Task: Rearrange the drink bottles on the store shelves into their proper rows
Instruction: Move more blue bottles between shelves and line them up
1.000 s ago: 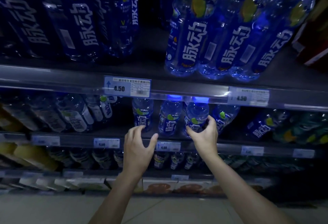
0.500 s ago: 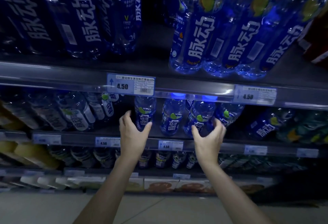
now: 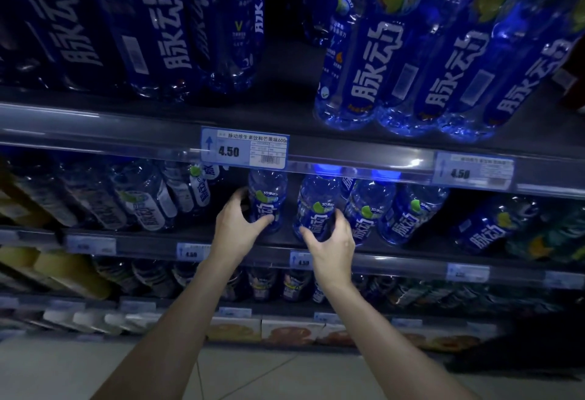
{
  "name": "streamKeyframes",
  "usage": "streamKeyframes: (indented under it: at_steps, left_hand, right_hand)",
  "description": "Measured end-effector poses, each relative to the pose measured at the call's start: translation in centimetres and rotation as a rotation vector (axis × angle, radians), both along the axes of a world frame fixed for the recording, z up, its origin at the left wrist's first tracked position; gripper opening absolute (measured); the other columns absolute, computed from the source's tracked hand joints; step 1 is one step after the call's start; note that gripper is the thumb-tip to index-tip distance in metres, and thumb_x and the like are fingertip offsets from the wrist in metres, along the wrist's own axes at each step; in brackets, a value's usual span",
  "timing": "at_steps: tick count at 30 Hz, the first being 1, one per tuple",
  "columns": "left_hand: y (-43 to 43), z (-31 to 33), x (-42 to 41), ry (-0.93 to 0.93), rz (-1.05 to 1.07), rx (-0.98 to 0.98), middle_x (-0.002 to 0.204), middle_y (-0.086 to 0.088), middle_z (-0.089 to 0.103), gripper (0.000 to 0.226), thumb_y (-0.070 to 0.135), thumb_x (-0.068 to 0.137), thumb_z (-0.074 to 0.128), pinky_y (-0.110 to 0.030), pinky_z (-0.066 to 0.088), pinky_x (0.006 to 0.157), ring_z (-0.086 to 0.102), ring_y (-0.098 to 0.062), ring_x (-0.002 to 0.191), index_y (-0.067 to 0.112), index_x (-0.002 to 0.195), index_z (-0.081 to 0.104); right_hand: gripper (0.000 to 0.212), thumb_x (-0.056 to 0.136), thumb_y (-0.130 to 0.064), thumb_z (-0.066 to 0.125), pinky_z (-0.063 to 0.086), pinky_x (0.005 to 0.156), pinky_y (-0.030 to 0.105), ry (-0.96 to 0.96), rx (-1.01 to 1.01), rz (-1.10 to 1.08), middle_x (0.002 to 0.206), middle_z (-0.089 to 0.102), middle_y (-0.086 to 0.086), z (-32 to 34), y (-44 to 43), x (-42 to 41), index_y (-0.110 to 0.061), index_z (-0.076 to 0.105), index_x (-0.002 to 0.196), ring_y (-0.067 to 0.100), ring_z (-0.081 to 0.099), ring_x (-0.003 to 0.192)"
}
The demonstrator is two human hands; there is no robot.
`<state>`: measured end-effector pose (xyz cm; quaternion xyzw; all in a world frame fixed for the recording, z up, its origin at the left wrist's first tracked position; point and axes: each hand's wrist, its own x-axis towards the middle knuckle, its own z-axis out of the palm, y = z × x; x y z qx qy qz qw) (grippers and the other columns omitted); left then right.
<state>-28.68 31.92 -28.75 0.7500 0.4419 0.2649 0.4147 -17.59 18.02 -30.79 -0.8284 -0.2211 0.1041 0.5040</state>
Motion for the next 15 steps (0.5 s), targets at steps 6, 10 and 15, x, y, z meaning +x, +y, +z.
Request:
streamKeyframes:
  at_steps: [6, 10, 15]
  left_hand:
    - [0.5, 0.2, -0.1, 0.053, -0.028, 0.024, 0.113, -0.002, 0.068, 0.054, 0.039, 0.074, 0.080, -0.032, 0.047, 0.089, 0.059, -0.020, 0.109, 0.017, 0.119, 0.062]
    - [0.0, 0.4, 0.0, 0.050, -0.016, 0.028, 0.107, -0.001, 0.070, 0.051, 0.038, 0.071, 0.082, -0.027, 0.046, 0.083, 0.060, -0.014, 0.098, 0.015, 0.113, 0.065]
    - [-1.6, 0.3, 0.1, 0.053, -0.023, 0.055, 0.099, 0.001, 0.071, 0.050, 0.038, 0.072, 0.082, -0.022, 0.043, 0.075, 0.059, -0.008, 0.086, 0.016, 0.114, 0.066]
  right_hand:
    - [0.071, 0.081, -0.036, 0.078, 0.035, 0.091, 0.017, 0.080, 0.044, 0.014, 0.119, 0.049, -0.014, -0.8, 0.0, 0.9, -0.022, 0.039, 0.139, 0.004, 0.045, 0.110]
    - [0.057, 0.079, -0.034, 0.080, 0.037, 0.071, 0.001, 0.094, 0.068, 0.006, 0.103, 0.051, -0.024, -0.5, -0.1, 0.8, -0.032, 0.042, 0.122, -0.016, 0.052, 0.092]
    - [0.053, 0.077, -0.033, 0.081, 0.042, 0.076, 0.008, 0.067, 0.052, 0.021, 0.107, 0.061, -0.011, -0.4, -0.5, 1.0, -0.024, 0.047, 0.117, -0.001, 0.058, 0.094]
